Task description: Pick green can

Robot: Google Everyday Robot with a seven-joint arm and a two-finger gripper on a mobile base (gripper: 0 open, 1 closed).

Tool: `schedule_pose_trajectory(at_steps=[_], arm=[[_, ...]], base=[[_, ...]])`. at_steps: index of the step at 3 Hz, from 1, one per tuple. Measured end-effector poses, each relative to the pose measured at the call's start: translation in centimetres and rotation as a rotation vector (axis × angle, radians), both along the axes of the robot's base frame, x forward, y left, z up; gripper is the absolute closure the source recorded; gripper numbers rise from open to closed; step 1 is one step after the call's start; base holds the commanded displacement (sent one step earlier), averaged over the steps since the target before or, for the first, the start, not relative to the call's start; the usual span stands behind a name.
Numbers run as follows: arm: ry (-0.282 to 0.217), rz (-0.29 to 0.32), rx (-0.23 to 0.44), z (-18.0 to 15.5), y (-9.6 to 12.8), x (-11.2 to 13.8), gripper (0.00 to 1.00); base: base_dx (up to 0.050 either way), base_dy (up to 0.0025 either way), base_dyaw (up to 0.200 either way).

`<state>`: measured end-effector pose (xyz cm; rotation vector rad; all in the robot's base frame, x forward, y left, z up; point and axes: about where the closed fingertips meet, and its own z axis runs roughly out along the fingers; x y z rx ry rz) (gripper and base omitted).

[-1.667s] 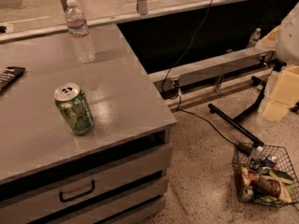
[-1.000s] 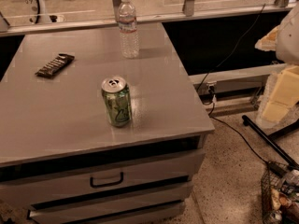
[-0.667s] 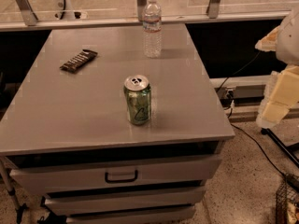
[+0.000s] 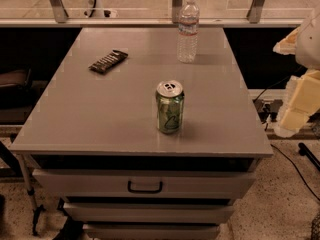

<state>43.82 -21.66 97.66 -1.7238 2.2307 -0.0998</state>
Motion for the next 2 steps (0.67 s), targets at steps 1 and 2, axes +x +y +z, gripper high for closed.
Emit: schedule_pose_trajectory(at_steps=[1,2], arm=[[0.003,-0.015,0.094,-0.6,0.7,0.3,0.00],[0.013,-0.023,0.292,-2.5,3.0,1.1,0.00]], base=[[0.000,0.00000,0.000],[0.000,0.00000,0.000]])
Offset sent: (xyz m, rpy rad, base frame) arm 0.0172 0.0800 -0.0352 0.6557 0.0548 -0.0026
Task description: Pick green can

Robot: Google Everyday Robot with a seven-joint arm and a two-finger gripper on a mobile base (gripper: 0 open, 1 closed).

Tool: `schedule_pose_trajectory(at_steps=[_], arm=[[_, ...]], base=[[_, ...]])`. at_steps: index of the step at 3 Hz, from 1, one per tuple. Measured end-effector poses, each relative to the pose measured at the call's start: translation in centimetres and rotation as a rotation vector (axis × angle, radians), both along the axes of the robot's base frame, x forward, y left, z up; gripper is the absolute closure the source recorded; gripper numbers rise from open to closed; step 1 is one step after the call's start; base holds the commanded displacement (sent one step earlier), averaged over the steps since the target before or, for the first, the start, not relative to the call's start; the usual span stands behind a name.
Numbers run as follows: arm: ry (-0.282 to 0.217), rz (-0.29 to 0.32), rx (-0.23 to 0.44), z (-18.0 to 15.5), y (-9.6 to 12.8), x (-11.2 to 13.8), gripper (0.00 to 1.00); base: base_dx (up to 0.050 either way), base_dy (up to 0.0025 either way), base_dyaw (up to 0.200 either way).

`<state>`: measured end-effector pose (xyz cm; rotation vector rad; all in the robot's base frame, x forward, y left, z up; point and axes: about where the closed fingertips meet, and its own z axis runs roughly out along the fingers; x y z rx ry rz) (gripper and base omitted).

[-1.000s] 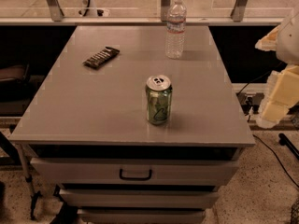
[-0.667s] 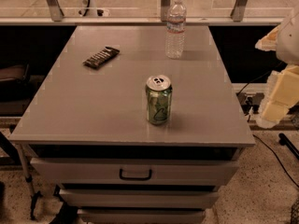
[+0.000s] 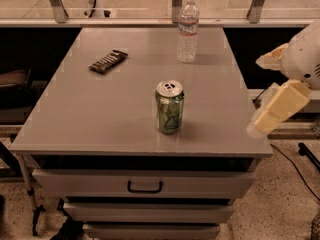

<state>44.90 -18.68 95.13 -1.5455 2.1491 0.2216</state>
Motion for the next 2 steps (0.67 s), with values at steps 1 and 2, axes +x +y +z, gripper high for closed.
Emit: schedule_pose_trajectory(at_steps=[1,2], arm=[[-0.025,0.006,0.157,-0.4,3.8,0.2,0.00],[-0.058,0.009,0.219,-0.1,7.0,0.4,0.00]], base=[[0.000,0.00000,0.000],[0.000,0.00000,0.000]])
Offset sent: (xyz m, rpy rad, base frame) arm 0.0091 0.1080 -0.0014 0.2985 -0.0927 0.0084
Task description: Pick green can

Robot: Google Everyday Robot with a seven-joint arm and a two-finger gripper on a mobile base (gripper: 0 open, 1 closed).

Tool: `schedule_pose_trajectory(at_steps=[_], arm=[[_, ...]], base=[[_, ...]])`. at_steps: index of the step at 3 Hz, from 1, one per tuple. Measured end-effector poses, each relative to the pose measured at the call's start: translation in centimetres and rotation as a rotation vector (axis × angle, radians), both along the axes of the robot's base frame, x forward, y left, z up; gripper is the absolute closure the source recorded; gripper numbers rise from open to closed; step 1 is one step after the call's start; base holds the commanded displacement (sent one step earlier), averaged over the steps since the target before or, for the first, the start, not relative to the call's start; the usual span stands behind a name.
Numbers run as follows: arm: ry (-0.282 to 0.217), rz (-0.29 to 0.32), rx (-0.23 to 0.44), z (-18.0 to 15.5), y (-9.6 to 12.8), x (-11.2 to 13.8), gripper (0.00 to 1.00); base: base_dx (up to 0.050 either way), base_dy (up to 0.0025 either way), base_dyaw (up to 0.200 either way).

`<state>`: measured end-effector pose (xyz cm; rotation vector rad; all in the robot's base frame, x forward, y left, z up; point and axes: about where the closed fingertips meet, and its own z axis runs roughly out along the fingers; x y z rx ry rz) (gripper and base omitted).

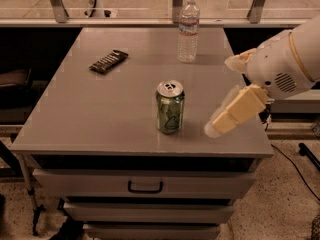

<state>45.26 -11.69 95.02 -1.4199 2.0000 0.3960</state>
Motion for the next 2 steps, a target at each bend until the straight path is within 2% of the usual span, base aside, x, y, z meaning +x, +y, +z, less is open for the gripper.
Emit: schedule_pose_trajectory(at_steps=[2], arm=[[-0.061,0.023,0.059,-0.8,5.6,0.9,0.00]], base=[[0.000,0.00000,0.000]])
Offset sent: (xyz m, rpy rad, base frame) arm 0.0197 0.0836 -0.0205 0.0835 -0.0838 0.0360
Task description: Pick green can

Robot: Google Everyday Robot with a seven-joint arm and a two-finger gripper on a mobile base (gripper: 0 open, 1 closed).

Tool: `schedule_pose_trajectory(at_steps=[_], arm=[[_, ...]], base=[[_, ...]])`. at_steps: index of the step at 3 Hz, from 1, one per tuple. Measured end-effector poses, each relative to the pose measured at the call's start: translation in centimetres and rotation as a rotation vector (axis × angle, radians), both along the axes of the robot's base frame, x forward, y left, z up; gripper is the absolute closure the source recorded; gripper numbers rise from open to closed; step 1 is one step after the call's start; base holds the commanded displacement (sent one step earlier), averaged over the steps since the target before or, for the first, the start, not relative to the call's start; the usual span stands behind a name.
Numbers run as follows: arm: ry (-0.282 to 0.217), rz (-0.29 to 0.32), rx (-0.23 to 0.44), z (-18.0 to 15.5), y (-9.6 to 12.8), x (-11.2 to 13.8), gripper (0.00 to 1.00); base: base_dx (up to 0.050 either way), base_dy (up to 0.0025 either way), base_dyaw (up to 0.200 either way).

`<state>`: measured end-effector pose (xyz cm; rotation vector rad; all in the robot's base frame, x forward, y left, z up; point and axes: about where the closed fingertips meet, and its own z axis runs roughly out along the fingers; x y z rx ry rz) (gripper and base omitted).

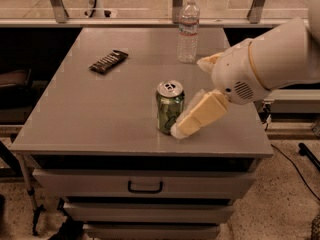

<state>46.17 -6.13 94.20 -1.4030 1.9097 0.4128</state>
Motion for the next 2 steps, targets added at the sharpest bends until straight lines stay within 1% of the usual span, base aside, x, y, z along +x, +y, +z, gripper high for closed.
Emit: schedule_pose_trajectory(at_steps=[1,2], arm=[[-0.013,0.026,0.019,-0.8,2.4,0.4,0.00],[-0.016,0.041,0.036,-1.6,4.1,0.7,0.00]], base=[[0.000,0.00000,0.000],[0.000,0.00000,0.000]])
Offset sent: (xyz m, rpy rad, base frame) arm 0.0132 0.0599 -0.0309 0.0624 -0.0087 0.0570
